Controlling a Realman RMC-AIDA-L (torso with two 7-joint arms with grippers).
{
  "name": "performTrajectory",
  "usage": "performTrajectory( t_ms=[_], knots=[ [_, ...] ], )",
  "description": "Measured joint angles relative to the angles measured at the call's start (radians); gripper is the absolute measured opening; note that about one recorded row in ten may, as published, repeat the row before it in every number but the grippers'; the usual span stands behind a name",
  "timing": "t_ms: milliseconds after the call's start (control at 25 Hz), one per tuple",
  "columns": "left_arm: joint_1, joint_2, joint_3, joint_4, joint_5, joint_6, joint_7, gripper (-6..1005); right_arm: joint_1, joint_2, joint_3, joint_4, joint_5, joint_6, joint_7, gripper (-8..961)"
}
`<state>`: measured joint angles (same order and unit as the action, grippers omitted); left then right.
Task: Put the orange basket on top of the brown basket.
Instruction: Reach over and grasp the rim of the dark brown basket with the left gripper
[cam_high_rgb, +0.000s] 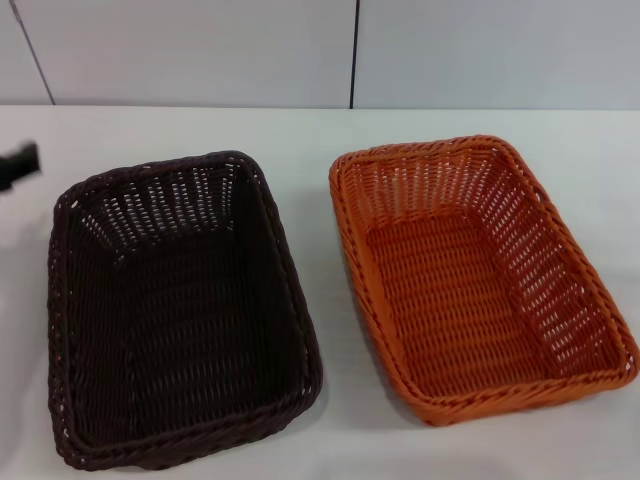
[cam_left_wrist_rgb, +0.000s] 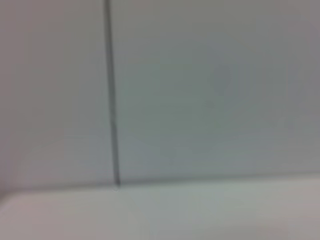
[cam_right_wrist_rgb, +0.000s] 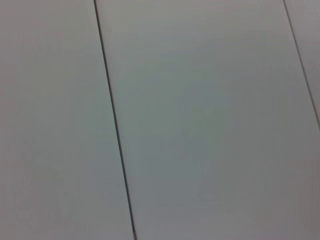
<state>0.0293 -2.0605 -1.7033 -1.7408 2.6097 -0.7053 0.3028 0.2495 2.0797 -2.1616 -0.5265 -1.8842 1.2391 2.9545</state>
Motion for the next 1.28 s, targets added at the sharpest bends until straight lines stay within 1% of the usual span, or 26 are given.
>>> performTrajectory(
  t_ms=[80, 120, 200, 360, 400, 520, 600, 840, 960, 1000, 1040, 1200, 1280],
  knots=[
    [-0.028, 0.0, -0.016, -0.051, 0.006, -0.165, -0.015, 778, 0.001, 0.0, -0.002, -0.001, 0.0, -0.002, 0.0, 809],
    [-0.042, 0.003, -0.014, -0.074, 0.019, -0.226, -0.037, 778, 0.001, -0.001, -0.003, -0.002, 0.0, -0.005, 0.0, 809],
    [-0.062, 0.0, -0.006, -0.105, 0.061, -0.314, -0.069, 776, 0.006, -0.001, -0.006, -0.002, 0.0, -0.009, 0.0, 809],
    [-0.089, -0.001, 0.02, -0.113, 0.103, -0.406, -0.126, 773, 0.009, -0.002, -0.007, -0.005, 0.001, -0.019, 0.0, 809],
    [-0.099, 0.0, 0.038, -0.109, 0.12, -0.439, -0.155, 772, 0.009, -0.002, -0.007, -0.005, 0.001, -0.021, 0.0, 810],
    [-0.105, -0.001, 0.048, -0.099, 0.156, -0.465, -0.179, 770, 0.01, -0.002, -0.007, -0.005, 0.0, -0.025, 0.0, 810],
    [-0.121, -0.001, 0.056, -0.076, 0.188, -0.499, -0.21, 769, 0.011, -0.001, -0.007, -0.007, -0.001, -0.03, 0.0, 810],
    [-0.147, -0.001, 0.064, -0.021, 0.189, -0.529, -0.22, 764, 0.014, -0.001, -0.007, -0.007, 0.001, -0.032, 0.0, 810],
    [-0.171, -0.002, 0.076, 0.027, 0.185, -0.531, -0.221, 762, 0.015, -0.001, -0.007, -0.007, 0.002, -0.034, 0.0, 810],
    [-0.191, -0.002, 0.079, 0.061, 0.185, -0.53, -0.221, 761, 0.016, -0.002, -0.007, -0.007, 0.003, -0.037, 0.0, 810],
    [-0.191, -0.002, 0.079, 0.061, 0.185, -0.53, -0.221, 761, 0.016, -0.002, -0.007, -0.007, 0.003, -0.037, 0.0, 810],
    [-0.24, -0.002, 0.086, 0.136, 0.186, -0.536, -0.229, 758, 0.019, -0.003, -0.007, -0.005, 0.004, -0.046, 0.0, 809],
    [-0.245, -0.002, 0.088, 0.136, 0.186, -0.539, -0.225, 756, 0.019, -0.003, -0.007, -0.005, 0.004, -0.046, 0.0, 809]
  ],
)
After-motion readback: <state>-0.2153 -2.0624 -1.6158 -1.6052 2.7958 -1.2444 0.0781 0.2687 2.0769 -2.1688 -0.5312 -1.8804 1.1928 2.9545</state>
